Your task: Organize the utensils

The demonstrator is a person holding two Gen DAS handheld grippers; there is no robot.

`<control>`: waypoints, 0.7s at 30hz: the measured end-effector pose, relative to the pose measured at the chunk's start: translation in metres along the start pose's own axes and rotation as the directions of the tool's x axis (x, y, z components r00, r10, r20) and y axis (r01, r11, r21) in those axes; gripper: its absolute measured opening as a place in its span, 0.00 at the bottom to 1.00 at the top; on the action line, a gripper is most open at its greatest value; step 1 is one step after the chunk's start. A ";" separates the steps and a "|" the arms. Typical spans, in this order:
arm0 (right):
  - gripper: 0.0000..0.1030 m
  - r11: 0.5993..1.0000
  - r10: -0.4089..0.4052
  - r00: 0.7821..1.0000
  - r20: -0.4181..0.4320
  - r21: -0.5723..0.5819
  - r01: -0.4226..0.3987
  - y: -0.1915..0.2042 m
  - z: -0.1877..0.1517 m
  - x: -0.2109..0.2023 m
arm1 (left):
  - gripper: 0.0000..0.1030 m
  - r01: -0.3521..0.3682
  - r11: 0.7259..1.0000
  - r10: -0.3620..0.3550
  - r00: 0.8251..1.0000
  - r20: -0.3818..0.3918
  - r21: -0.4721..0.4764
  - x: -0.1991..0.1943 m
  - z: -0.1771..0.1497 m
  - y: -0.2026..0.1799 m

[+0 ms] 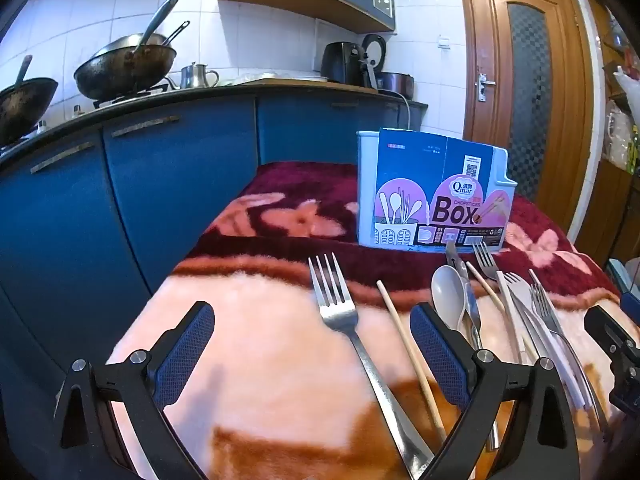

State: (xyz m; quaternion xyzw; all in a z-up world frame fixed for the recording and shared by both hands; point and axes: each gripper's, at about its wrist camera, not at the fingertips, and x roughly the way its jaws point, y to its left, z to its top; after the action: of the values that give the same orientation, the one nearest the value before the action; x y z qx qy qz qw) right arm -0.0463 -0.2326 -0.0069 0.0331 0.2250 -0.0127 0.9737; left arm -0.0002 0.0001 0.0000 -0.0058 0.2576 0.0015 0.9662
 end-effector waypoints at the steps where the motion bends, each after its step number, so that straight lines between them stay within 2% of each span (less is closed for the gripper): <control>1: 1.00 1.000 -0.002 1.000 -0.002 -0.001 0.002 0.000 0.000 0.000 | 0.95 -0.002 1.000 0.002 1.000 -0.001 0.002 0.000 0.000 0.000; 21: 1.00 1.000 -0.003 1.000 -0.005 -0.004 0.003 0.001 -0.001 0.001 | 0.95 -0.006 1.000 0.006 1.000 0.002 0.005 0.000 0.000 0.000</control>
State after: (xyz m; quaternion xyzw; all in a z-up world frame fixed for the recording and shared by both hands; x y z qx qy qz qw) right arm -0.0456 -0.2315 -0.0081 0.0310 0.2272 -0.0136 0.9733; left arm -0.0001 0.0000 0.0001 -0.0027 0.2566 0.0036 0.9665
